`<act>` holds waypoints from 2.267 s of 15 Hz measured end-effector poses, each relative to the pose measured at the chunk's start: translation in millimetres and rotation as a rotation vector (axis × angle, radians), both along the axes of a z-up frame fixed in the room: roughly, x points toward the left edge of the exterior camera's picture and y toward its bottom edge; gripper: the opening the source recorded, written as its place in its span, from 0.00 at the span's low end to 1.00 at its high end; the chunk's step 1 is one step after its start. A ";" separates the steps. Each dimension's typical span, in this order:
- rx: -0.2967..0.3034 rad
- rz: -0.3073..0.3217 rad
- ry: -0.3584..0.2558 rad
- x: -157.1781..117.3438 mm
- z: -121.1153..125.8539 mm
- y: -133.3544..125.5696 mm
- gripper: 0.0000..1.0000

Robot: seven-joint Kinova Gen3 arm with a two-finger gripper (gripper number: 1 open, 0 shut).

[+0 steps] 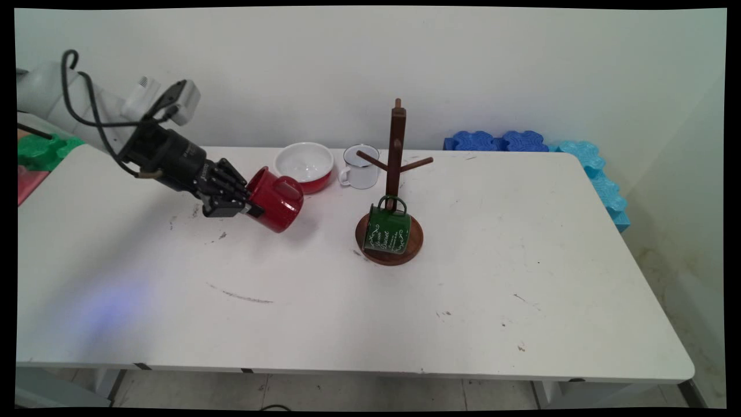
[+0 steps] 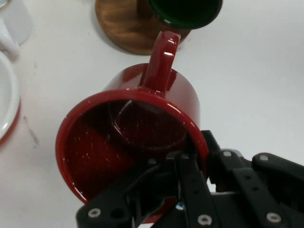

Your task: Place the picked object on the table

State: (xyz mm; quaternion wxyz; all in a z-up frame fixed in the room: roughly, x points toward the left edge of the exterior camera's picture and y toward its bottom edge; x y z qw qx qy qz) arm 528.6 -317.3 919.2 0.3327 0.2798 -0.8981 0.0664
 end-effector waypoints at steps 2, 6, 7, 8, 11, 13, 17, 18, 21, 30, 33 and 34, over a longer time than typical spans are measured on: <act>-0.016 -0.009 -0.026 -1.9 -4.8 -3.6 0.00; -0.045 -0.028 -0.079 -4.8 -13.5 -9.2 0.00; -0.051 -0.032 -0.090 -5.4 -15.3 -10.1 0.00; -0.058 -0.037 -0.105 -6.2 -17.9 -11.1 0.00; -0.077 -0.054 -0.154 -9.6 -26.9 -14.2 0.00; -0.087 -0.065 -0.187 -11.4 -33.1 -15.9 0.00; -0.107 -0.085 -0.245 -13.2 -43.4 -18.5 0.00; -0.111 -0.088 -0.254 -13.5 -44.8 -19.1 0.00; -0.125 -0.096 -0.286 -14.1 -49.7 -21.6 0.00; -0.144 -0.118 -0.361 -16.7 -65.1 -23.8 0.00; -0.148 -0.123 -0.376 -17.4 -68.7 -25.6 0.00; -0.149 -0.124 -0.379 -17.5 -69.5 -26.2 0.00</act>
